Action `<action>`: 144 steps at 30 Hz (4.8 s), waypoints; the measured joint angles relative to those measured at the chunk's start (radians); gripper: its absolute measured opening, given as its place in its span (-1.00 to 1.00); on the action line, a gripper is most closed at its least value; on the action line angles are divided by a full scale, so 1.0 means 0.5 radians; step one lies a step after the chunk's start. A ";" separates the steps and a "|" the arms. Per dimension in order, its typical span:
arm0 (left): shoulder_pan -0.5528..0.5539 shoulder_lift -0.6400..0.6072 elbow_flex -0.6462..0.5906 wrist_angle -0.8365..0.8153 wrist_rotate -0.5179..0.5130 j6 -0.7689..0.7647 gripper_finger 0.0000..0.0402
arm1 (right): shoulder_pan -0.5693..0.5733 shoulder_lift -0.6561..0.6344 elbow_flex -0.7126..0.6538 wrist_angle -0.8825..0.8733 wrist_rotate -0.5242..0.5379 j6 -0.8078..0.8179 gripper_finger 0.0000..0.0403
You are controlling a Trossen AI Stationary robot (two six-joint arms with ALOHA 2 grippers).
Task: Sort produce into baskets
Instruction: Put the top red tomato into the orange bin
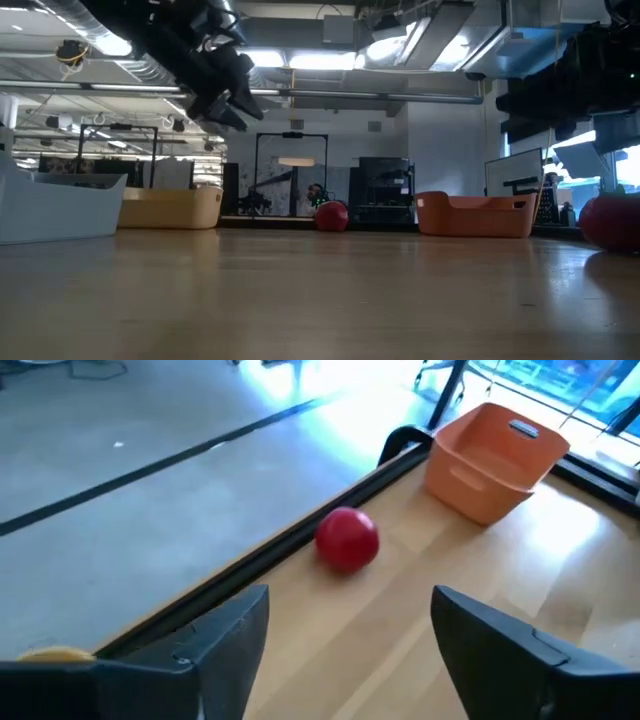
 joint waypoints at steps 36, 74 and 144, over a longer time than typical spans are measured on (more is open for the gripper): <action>-0.100 0.982 0.455 0.463 0.183 0.188 0.48 | 0.000 0.000 0.002 0.001 0.086 -0.082 -0.23; 0.024 1.262 0.976 0.300 0.178 0.220 0.48 | 0.000 0.000 0.003 -0.032 0.203 -0.127 -0.23; 0.019 2.077 1.702 -0.428 0.473 0.415 0.03 | 0.000 -0.001 0.005 -0.092 0.211 -0.121 -0.23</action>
